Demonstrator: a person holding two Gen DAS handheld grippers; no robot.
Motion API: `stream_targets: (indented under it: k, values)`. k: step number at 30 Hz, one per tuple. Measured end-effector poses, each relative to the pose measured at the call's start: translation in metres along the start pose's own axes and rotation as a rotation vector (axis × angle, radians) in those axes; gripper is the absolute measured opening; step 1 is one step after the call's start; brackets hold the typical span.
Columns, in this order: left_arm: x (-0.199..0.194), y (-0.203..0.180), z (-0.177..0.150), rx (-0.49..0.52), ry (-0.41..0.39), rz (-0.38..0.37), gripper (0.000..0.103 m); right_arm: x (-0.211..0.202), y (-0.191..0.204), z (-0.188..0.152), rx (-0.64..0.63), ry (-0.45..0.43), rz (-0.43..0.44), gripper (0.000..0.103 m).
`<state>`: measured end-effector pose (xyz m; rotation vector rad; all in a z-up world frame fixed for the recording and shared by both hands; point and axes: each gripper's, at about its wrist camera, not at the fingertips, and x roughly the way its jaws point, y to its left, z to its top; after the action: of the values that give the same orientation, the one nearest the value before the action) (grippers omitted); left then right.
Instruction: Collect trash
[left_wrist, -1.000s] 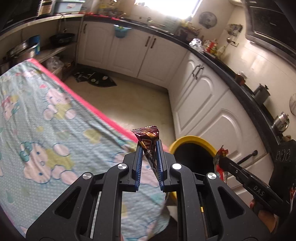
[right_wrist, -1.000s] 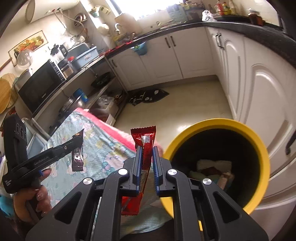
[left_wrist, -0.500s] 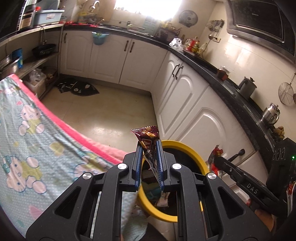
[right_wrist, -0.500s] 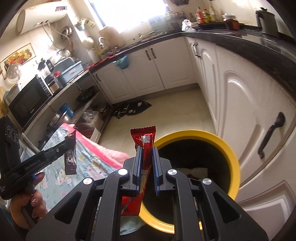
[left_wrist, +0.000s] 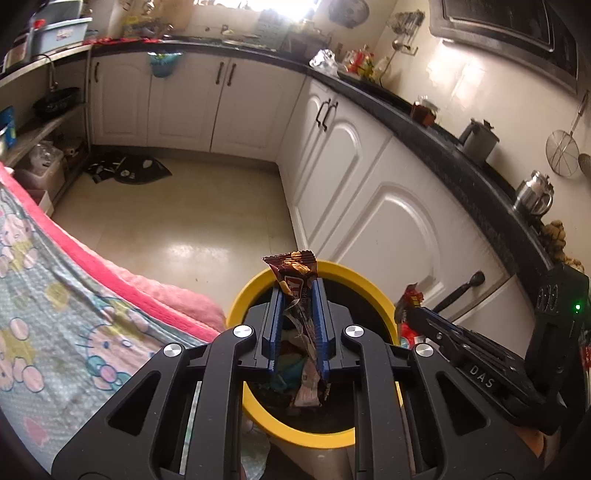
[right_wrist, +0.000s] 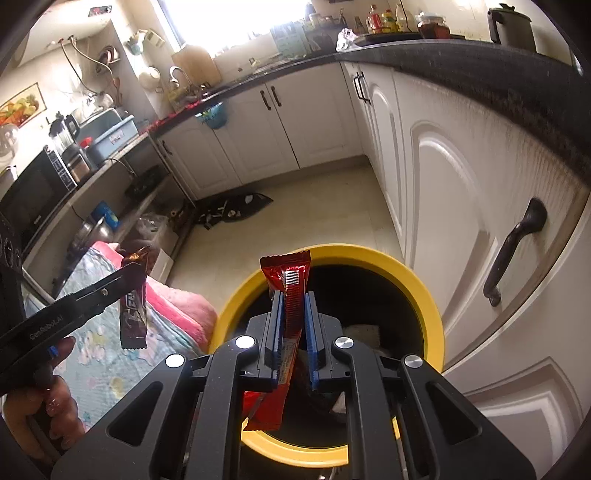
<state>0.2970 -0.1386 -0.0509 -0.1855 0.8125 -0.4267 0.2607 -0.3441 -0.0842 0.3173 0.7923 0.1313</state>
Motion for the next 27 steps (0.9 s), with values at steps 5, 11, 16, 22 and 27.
stream_targets:
  k: [5, 11, 16, 22, 27]
  values:
    - [0.013, 0.001, -0.002, 0.004, 0.031, -0.003, 0.012, 0.013, -0.004, -0.005, -0.001, 0.030, -0.019, 0.014]
    - [0.025, 0.006, -0.007, -0.004, 0.055, -0.012, 0.045, 0.022, -0.008, -0.009, 0.017, 0.055, -0.039, 0.030]
    - [0.023, 0.012, -0.011, -0.019, 0.060, -0.008, 0.065, 0.020, -0.011, -0.013, 0.033, 0.056, -0.056, 0.044]
    - [0.006, 0.023, -0.015, -0.030, 0.043, 0.027, 0.088, 0.007, -0.005, -0.015, 0.016, 0.031, -0.075, 0.061]
    - [-0.015, 0.028, -0.016, -0.016, 0.018, 0.078, 0.092, -0.011, 0.010, -0.019, -0.038, -0.010, -0.104, 0.076]
